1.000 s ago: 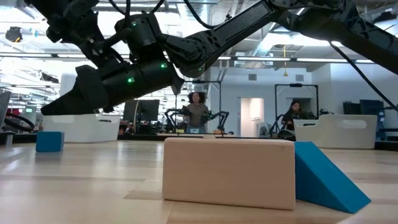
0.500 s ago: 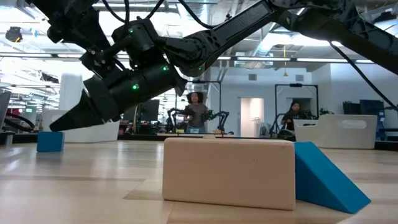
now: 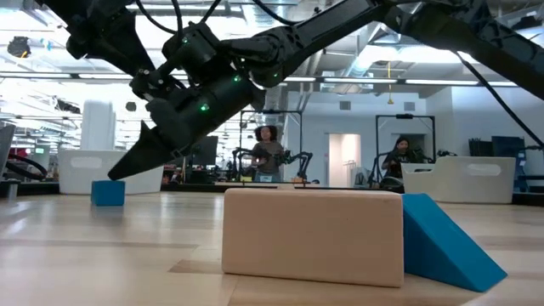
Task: Sort & place blocks by color
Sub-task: Put the top blue block into the black bin
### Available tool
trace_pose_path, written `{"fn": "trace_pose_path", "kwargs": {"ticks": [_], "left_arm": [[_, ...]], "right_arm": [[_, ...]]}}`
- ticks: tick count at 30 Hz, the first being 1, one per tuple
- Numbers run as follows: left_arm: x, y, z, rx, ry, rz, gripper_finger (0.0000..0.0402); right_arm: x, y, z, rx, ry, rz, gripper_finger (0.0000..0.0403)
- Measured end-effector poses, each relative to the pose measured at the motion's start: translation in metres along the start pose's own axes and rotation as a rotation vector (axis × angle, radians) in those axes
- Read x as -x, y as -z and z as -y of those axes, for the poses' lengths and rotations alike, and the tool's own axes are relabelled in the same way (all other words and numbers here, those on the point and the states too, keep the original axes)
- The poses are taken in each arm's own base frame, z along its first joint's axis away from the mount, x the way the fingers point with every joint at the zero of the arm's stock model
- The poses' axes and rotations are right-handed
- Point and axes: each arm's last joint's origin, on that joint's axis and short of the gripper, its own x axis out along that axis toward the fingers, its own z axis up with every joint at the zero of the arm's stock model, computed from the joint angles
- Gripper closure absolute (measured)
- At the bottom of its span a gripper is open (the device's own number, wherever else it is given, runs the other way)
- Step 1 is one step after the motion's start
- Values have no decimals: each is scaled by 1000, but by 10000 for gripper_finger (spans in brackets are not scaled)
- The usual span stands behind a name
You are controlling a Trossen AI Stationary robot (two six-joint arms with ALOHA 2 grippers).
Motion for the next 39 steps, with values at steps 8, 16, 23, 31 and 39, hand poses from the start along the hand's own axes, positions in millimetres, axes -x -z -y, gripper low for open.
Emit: {"fn": "trace_pose_path", "kwargs": {"ticks": [8, 16, 23, 31, 39], "left_arm": [[0, 0, 0, -20, -2, -2, 164], [0, 0, -1, -75, -10, 2, 164], [0, 4, -7, -139, -65, -8, 164], [2, 8, -14, -182, -117, -32, 164], [6, 13, -14, -171, -110, -30, 164]], "right_arm": [[3, -2, 0, -2, -1, -1, 400], [7, 2, -9, -21, -39, -114, 400], [21, -7, -5, -77, -22, -116, 399], [13, -27, -7, -62, 102, 98, 379], [-13, -1, -12, -105, 75, 41, 399]]}}
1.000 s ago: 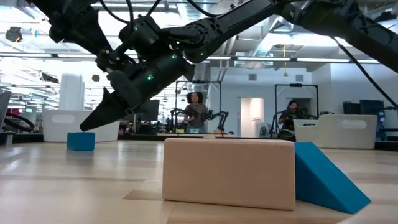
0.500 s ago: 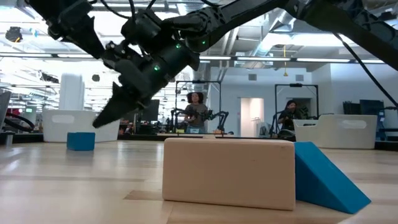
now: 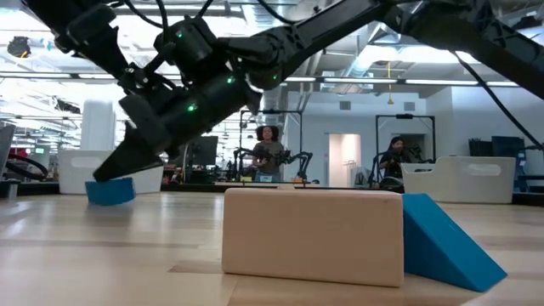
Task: Sort & place blocks by color
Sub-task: Put the top blue block into the black bin
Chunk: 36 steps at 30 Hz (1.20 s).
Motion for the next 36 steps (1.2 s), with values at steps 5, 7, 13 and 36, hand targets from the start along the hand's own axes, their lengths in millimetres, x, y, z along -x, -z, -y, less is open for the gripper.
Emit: {"fn": "trace_pose_path", "kwargs": {"ticks": [5, 7, 13, 36], "left_arm": [[2, 1, 1, 16, 16, 6, 164], [3, 2, 2, 20, 13, 17, 164], [4, 2, 2, 24, 14, 23, 164], [20, 12, 19, 22, 49, 207, 164]], "right_arm": [[4, 6, 0, 2, -9, -98, 392], [10, 3, -1, 11, -15, -135, 392], [26, -5, -4, 10, -31, -187, 390], [46, 8, 33, 118, -92, -79, 85]]}}
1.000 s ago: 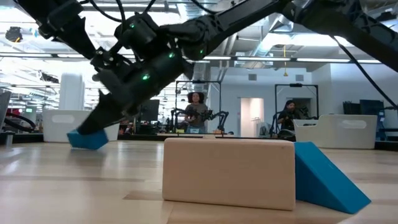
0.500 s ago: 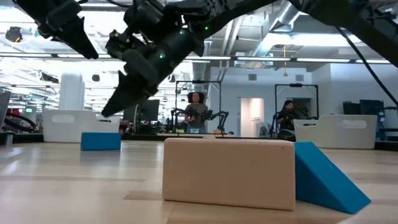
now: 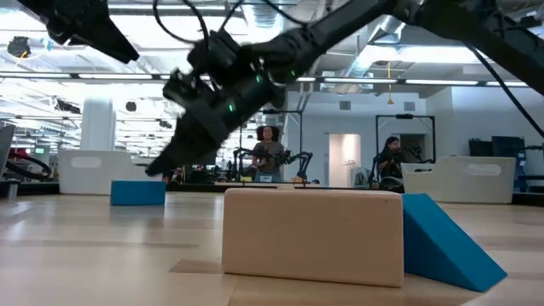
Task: Sort & place blocks by color
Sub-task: Put the top blue block into the black bin
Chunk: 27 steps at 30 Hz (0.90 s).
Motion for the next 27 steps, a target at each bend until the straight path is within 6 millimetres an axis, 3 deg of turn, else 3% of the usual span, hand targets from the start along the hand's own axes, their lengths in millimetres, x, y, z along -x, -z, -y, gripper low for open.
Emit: {"fn": "trace_pose_path", "kwargs": {"ticks": [4, 12, 17, 24, 27], "left_arm": [[-1, 7, 14, -35, 5, -3, 164], [-8, 19, 32, -69, -29, -47, 164], [-11, 20, 34, -92, -13, -98, 164], [-8, 16, 31, -116, 37, -122, 164], [-7, 15, 31, -90, 41, -118, 164]], "right_arm": [[-5, 15, 3, -20, 22, 34, 78], [-5, 32, 10, -37, 32, 31, 110], [-21, 41, 5, -23, 0, 50, 130], [-22, 44, 7, -20, -1, 61, 140], [-22, 44, 9, -24, 7, 57, 166]]}}
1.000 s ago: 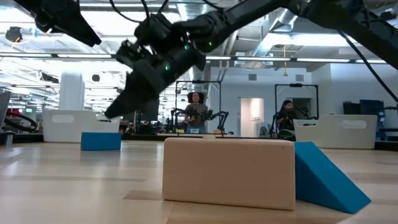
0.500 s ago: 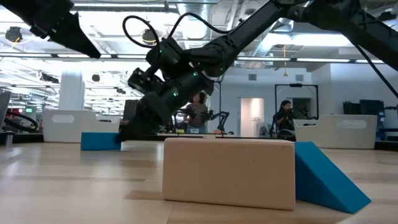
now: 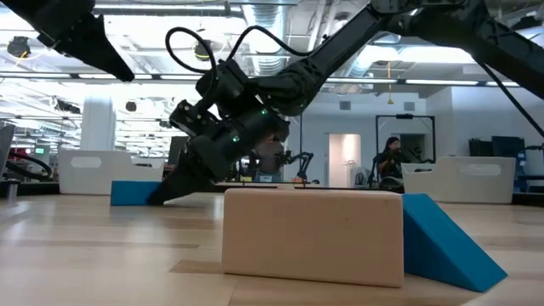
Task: Sort & place blocks by color
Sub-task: Put the top blue block into the black bin
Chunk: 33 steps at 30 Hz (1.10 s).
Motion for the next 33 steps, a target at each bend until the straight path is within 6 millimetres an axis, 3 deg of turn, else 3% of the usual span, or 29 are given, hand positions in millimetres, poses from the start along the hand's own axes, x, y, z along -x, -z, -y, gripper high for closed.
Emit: {"fn": "trace_pose_path", "kwargs": {"ticks": [7, 14, 20, 26, 33], "left_arm": [[-9, 13, 8, 15, 40, 9, 164], [-19, 32, 7, 64, 69, -16, 164], [-27, 44, 13, 157, 178, 16, 154], [-38, 63, 10, 219, 188, 68, 114], [-53, 65, 11, 195, 202, 134, 82]], "right_arm": [[12, 0, 10, -91, -86, -4, 295], [25, 8, 26, -161, -183, -16, 296], [34, -1, 24, -132, -180, -28, 296], [54, -18, 12, -69, -129, -66, 296], [93, -6, -12, -56, 53, 74, 296]]}}
